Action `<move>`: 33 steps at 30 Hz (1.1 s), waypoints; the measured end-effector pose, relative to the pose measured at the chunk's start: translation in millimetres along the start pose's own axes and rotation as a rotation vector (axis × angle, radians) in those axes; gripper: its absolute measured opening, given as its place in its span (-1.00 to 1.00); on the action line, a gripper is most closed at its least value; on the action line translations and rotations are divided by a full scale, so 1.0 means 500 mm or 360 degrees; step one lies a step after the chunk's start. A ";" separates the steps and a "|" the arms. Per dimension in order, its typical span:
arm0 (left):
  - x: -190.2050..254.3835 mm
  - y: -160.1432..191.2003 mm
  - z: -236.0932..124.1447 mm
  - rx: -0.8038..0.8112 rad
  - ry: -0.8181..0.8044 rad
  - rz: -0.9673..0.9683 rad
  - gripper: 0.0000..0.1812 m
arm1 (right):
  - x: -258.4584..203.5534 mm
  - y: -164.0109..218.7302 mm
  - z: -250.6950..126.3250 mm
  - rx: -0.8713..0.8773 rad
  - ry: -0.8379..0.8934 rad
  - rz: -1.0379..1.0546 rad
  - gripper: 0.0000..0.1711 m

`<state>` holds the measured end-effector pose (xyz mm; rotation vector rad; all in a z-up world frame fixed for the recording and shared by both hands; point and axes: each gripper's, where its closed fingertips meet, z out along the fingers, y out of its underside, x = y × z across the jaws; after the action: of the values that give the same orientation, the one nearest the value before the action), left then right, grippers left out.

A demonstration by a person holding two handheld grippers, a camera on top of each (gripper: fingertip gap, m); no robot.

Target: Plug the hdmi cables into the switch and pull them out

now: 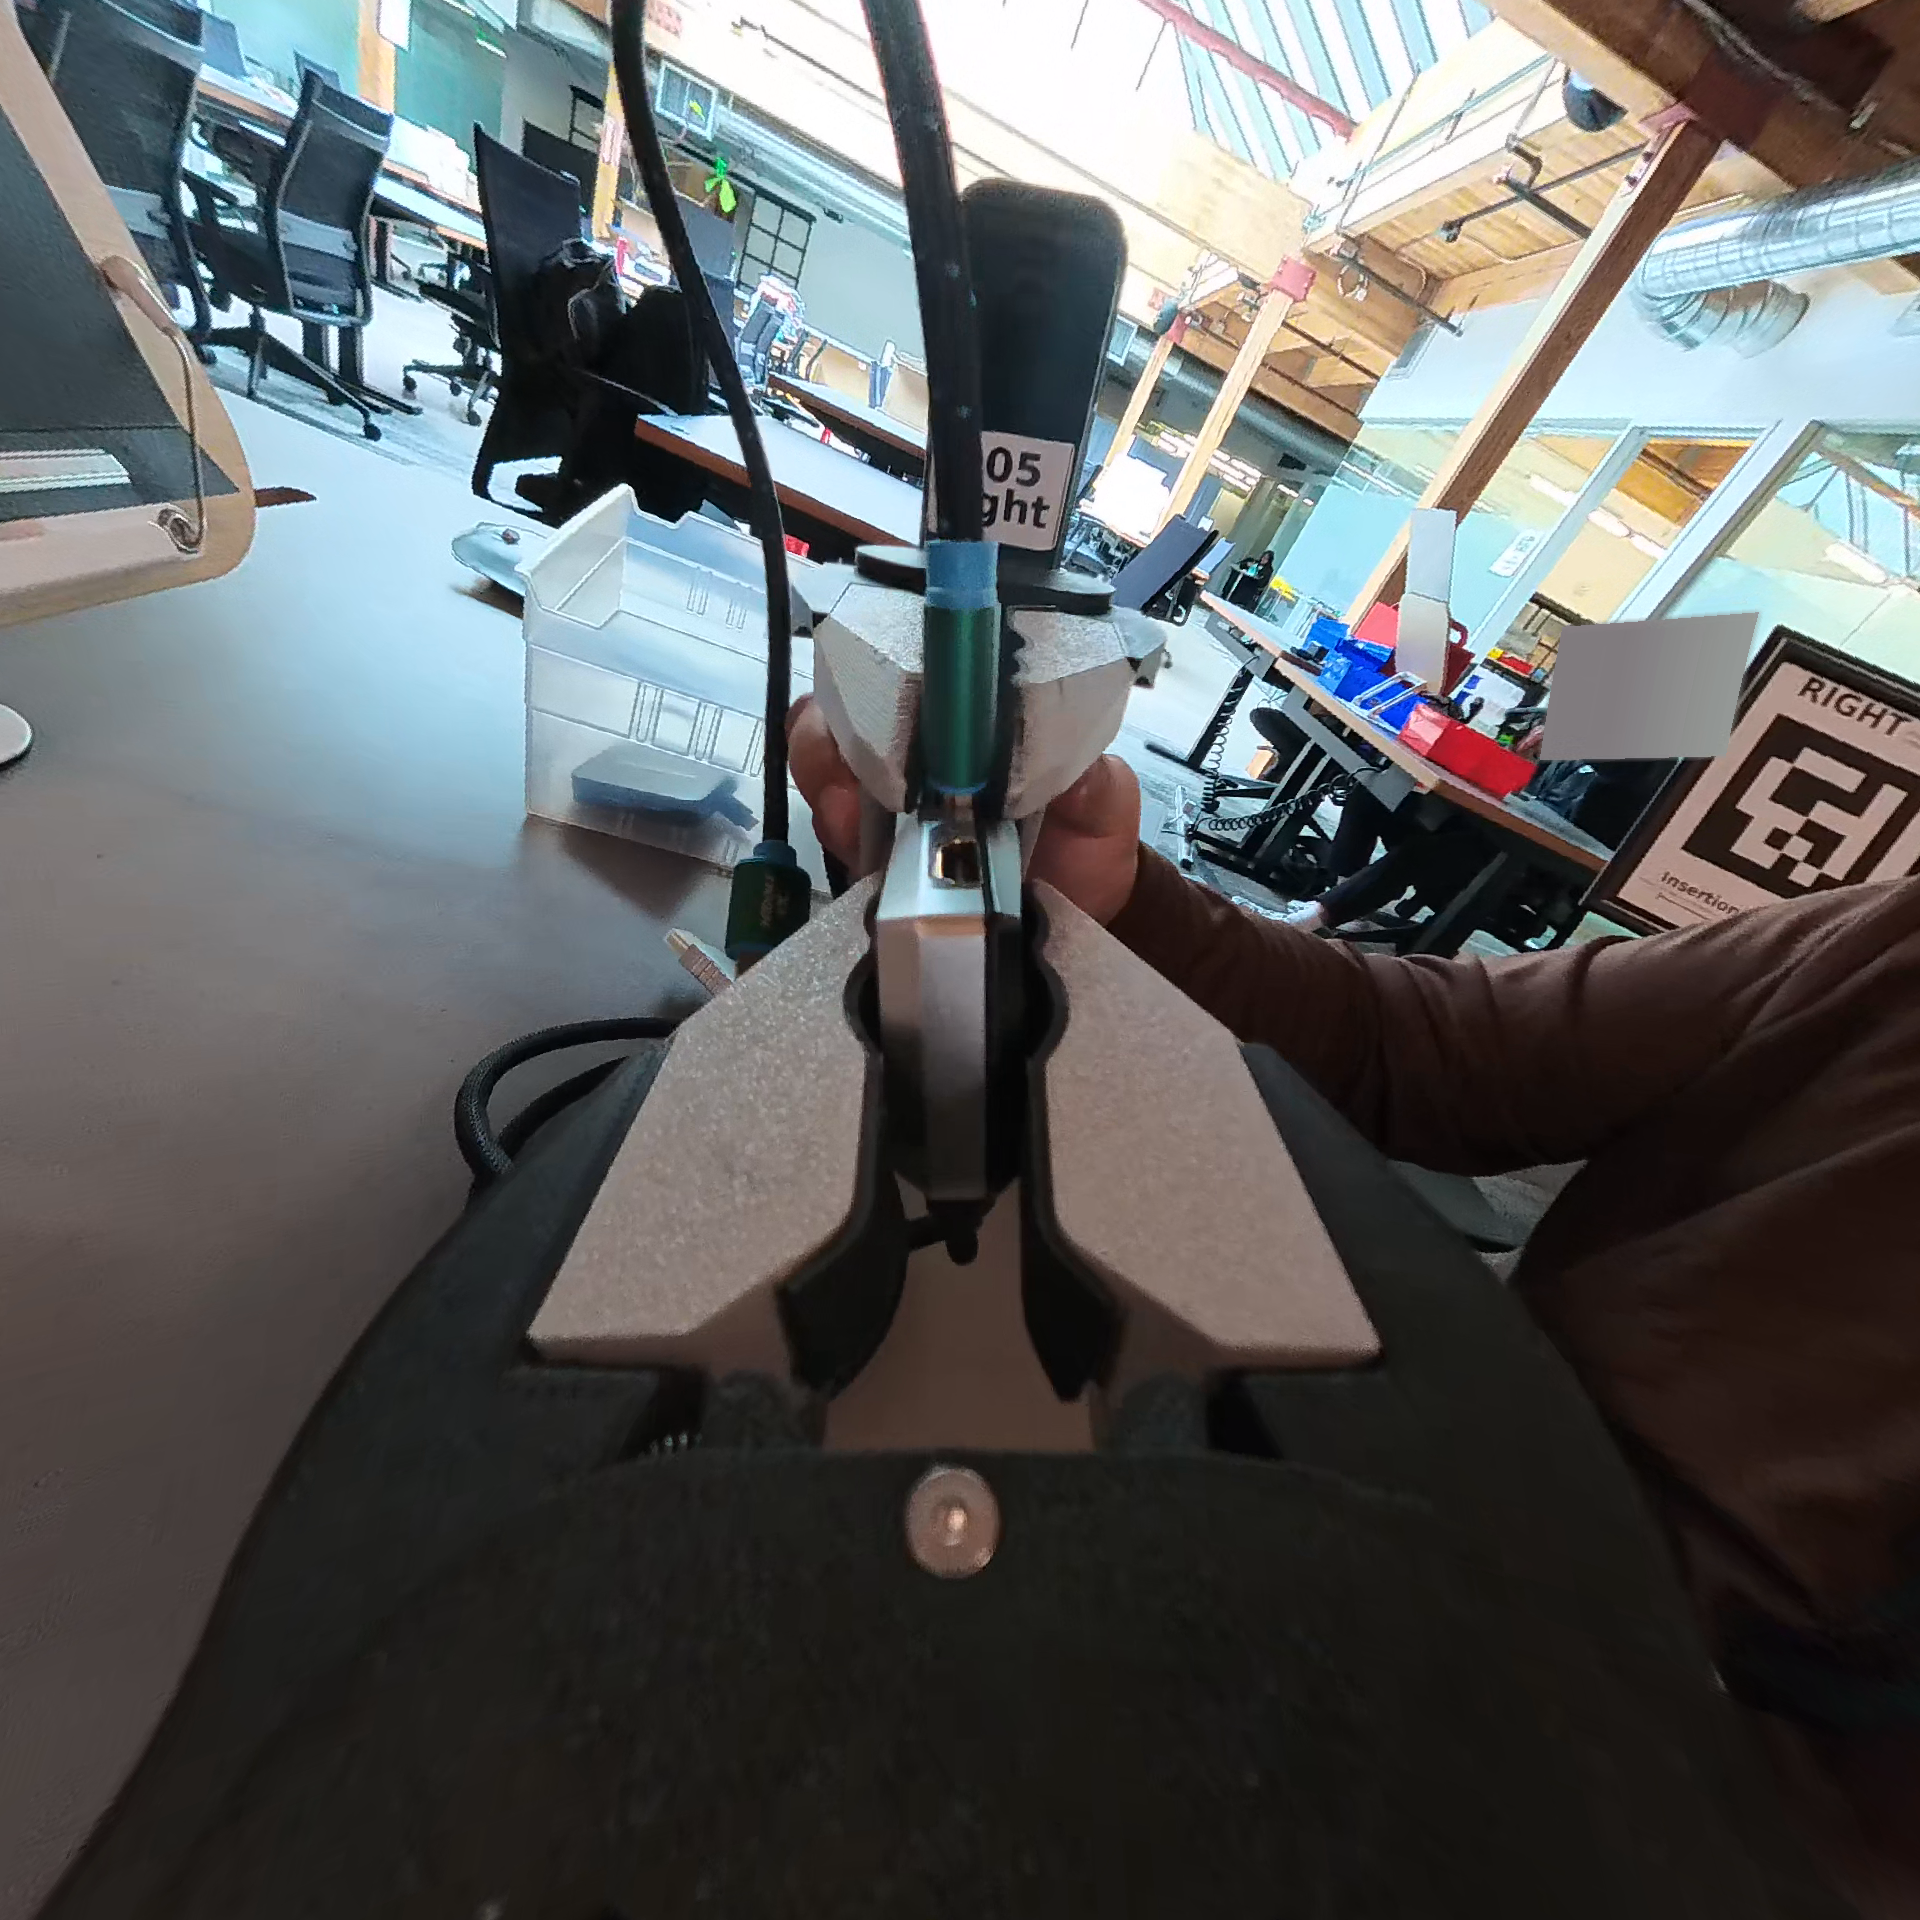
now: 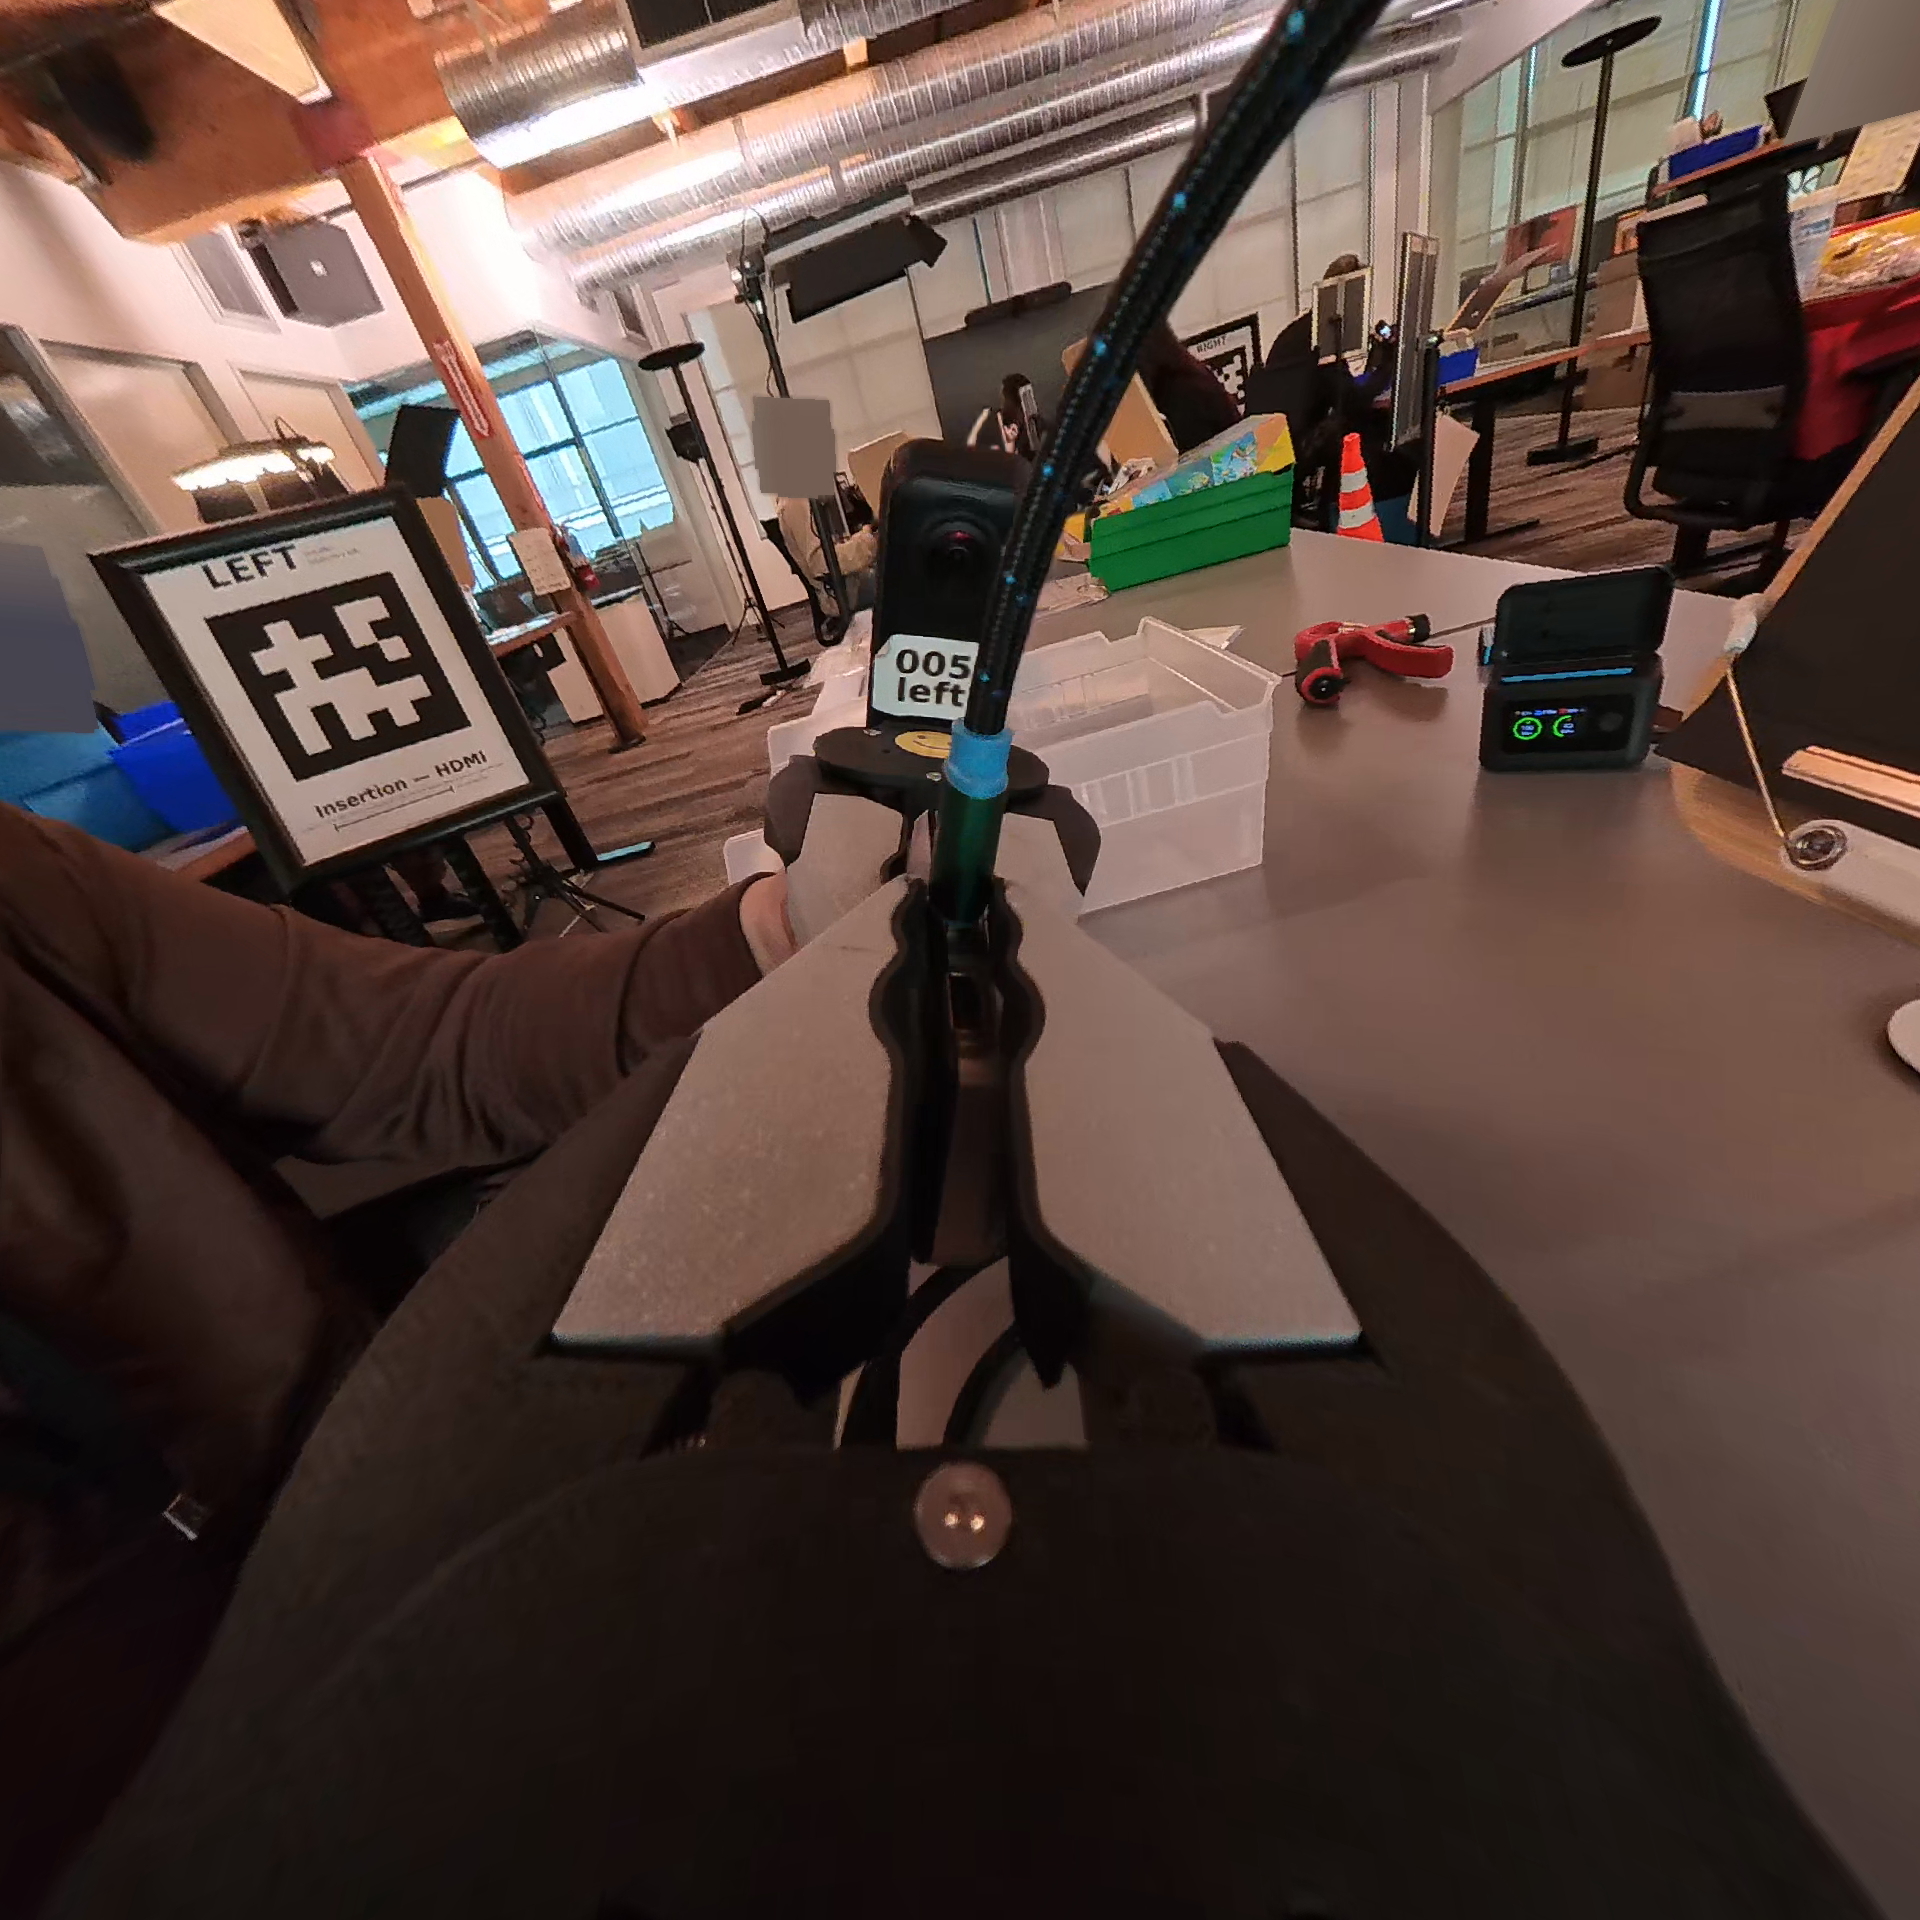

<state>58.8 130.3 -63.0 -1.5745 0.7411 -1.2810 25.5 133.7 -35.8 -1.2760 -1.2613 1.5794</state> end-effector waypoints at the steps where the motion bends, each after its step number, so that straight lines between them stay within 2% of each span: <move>1: 0.000 0.000 0.000 0.0000 -0.0003 0.0007 -0.77 | 0.000 -0.001 0.000 0.0011 -0.0009 0.0014 -0.91; 8: -0.008 -0.009 0.006 0.0099 0.0013 -0.0129 -0.78 | 0.019 -0.032 -0.005 0.0229 0.0140 0.0036 -0.91; 11: 0.000 0.041 0.042 -0.0102 -0.0002 -0.0062 -0.77 | 0.034 -0.075 -0.032 0.0405 0.0252 -0.0011 -0.93; 16: 0.025 0.042 0.056 -0.0118 0.0081 0.0099 -0.76 | 0.016 -0.073 -0.043 0.0327 0.0255 -0.0126 -0.92; 19: 0.026 0.028 0.042 -0.0066 0.0102 0.0130 -0.77 | 0.021 -0.090 -0.071 0.0292 0.0407 -0.0203 -0.91; 23: 0.005 0.016 0.022 -0.0022 0.0040 0.0109 -0.77 | -0.017 -0.101 -0.105 0.0050 0.0391 -0.0068 -0.90; 28: -0.011 0.011 0.014 0.0000 -0.0008 0.0024 -0.78 | -0.102 -0.135 -0.194 -0.0320 0.0473 -0.0039 -0.90; 31: -0.012 0.014 0.015 -0.0009 -0.0015 0.0009 -0.77 | -0.178 -0.159 -0.236 -0.0412 0.0294 0.0139 -0.90; 33: -0.012 0.014 0.015 -0.0009 -0.0016 0.0002 -0.78 | -0.197 -0.168 -0.266 -0.0414 0.0239 0.0272 -0.89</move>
<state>65.2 135.4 -71.9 -1.5832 0.7400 -1.2702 174.9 94.0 66.7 -1.6724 -1.3225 1.4362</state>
